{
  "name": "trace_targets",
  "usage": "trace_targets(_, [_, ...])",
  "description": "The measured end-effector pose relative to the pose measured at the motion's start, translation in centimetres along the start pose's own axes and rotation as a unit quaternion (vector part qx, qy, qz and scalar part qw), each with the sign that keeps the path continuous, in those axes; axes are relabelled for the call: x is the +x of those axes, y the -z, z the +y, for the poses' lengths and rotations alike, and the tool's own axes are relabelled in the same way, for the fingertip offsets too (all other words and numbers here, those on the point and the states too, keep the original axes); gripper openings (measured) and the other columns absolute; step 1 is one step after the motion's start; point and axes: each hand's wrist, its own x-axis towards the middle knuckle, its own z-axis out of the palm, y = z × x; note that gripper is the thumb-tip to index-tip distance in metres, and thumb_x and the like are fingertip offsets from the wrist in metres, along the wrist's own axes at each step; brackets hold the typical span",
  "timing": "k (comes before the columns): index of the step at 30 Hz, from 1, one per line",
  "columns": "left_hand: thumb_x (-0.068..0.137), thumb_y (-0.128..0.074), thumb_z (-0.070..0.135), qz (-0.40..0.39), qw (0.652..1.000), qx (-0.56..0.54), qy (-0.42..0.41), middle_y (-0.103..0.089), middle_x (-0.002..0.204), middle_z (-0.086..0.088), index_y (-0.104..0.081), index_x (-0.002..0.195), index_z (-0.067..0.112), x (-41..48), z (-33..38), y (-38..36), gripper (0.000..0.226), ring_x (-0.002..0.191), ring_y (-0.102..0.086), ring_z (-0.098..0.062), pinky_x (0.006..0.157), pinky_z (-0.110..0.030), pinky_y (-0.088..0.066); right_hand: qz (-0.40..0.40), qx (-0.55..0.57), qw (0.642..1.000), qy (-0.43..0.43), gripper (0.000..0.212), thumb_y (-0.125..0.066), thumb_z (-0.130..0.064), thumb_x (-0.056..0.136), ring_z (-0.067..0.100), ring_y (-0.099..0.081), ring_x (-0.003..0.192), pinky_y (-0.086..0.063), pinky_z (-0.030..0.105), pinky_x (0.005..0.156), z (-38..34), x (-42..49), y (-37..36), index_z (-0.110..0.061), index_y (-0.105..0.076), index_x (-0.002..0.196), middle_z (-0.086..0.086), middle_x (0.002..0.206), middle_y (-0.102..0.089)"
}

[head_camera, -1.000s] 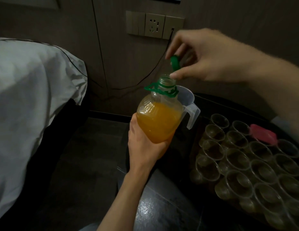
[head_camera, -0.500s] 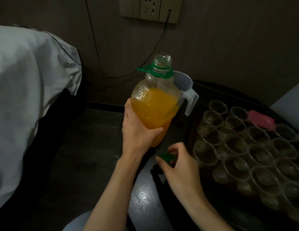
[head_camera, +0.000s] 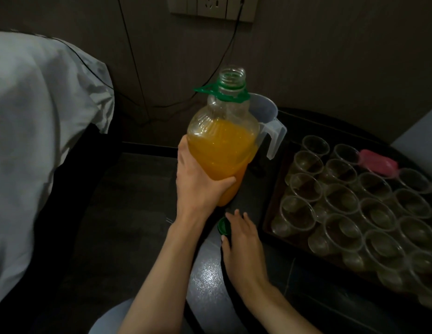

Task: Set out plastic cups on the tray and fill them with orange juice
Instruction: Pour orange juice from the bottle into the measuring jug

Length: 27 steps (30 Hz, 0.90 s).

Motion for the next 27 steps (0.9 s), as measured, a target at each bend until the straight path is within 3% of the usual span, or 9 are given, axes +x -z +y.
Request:
trace_targets(2, [0.062,-0.094,0.027,-0.003,1.0,0.004,-0.002,-0.024,0.159,-0.001,-0.004,0.156,0.03,-0.1,-0.2,-0.2,0.13,0.145,-0.03,-0.021,0.112,-0.039,-0.03,-0.003,0.002,1.0,0.013,0.063,-0.057,-0.007,0.1,0.019,-0.018,0.154,-0.009,0.018,0.119,-0.3,-0.3,0.9,-0.019,-0.035,0.157,0.006,0.167,-0.024])
trace_targets(8, [0.065,-0.093,0.033,-0.017,1.0,-0.011,-0.011,-0.013,0.165,-0.002,0.012,0.159,0.029,-0.2,-0.9,-0.4,0.142,0.152,-0.017,-0.023,0.117,-0.037,-0.021,0.078,0.029,0.993,0.088,0.054,-0.064,-0.008,0.095,0.007,-0.038,0.14,-0.015,0.0,0.104,-2.8,0.4,7.3,-0.021,-0.051,0.146,-0.008,0.15,-0.045])
trace_targets(10, [0.062,-0.095,0.041,-0.018,1.0,-0.019,-0.012,-0.013,0.165,-0.003,0.01,0.161,0.023,-0.3,-0.9,-0.3,0.145,0.153,-0.017,-0.022,0.117,-0.033,-0.02,0.128,0.018,0.985,0.115,0.046,-0.066,-0.011,0.094,0.011,-0.048,0.13,-0.036,0.014,0.107,-3.6,2.0,10.2,-0.02,-0.058,0.138,-0.006,0.141,-0.053])
trace_targets(11, [0.06,-0.095,0.045,-0.017,1.0,-0.022,-0.014,-0.014,0.164,-0.003,0.007,0.161,0.021,-0.4,-0.9,-0.3,0.145,0.152,-0.019,-0.022,0.116,-0.032,-0.022,0.153,0.02,0.98,0.123,0.043,-0.066,-0.012,0.093,0.013,-0.053,0.123,-0.048,0.026,0.103,-3.9,2.9,11.6,-0.02,-0.059,0.134,-0.005,0.134,-0.056])
trace_targets(13, [0.057,-0.095,0.05,-0.015,1.0,-0.024,-0.012,-0.016,0.161,-0.002,0.003,0.161,0.022,-0.4,-0.8,-0.4,0.146,0.149,-0.024,-0.021,0.115,-0.034,-0.027,0.2,0.025,0.97,0.135,0.037,-0.067,-0.015,0.092,0.015,-0.055,0.112,-0.056,0.04,0.09,-4.8,4.4,14.4,-0.021,-0.06,0.128,-0.005,0.122,-0.056])
trace_targets(15, [0.054,-0.095,0.053,-0.01,1.0,-0.027,0.006,-0.016,0.159,0.0,0.003,0.16,0.027,-0.4,-0.8,-0.7,0.146,0.148,-0.027,-0.023,0.117,-0.04,-0.031,0.238,0.038,0.957,0.16,0.038,-0.068,-0.02,0.091,0.015,-0.054,0.111,-0.056,0.038,0.087,-6.2,5.5,16.7,-0.02,-0.058,0.127,-0.004,0.121,-0.053])
trace_targets(18, [0.046,-0.09,0.064,0.006,0.999,-0.042,0.033,-0.027,0.152,-0.001,-0.01,0.155,0.031,-0.6,-1.1,-1.3,0.139,0.144,-0.034,-0.027,0.115,-0.053,-0.039,0.275,0.014,0.934,0.229,0.047,-0.07,-0.034,0.085,0.014,-0.049,0.109,-0.047,0.022,0.085,-9.0,6.4,18.9,-0.016,-0.058,0.128,0.001,0.122,-0.052])
trace_targets(22, [0.049,-0.082,0.066,0.052,0.997,-0.048,0.024,-0.039,0.13,0.005,-0.032,0.146,0.015,-1.1,-1.1,-2.3,0.121,0.12,-0.051,-0.02,0.095,-0.047,-0.053,0.265,-0.117,0.899,0.327,0.038,-0.069,-0.044,0.086,0.019,-0.051,0.101,-0.04,0.031,0.083,-11.7,7.6,19.1,-0.016,-0.069,0.11,0.002,0.106,-0.059])
trace_targets(27, [0.056,-0.098,0.041,0.097,0.994,-0.042,0.027,-0.048,0.131,0.003,-0.032,0.142,0.027,-0.8,-1.7,-2.9,0.109,0.119,-0.054,-0.019,0.094,-0.043,-0.053,0.215,-0.178,0.892,0.356,0.013,-0.066,-0.031,0.095,0.014,-0.048,0.082,-0.036,0.034,0.074,-12.9,8.8,18.5,-0.019,-0.07,0.09,-0.002,0.081,-0.065])
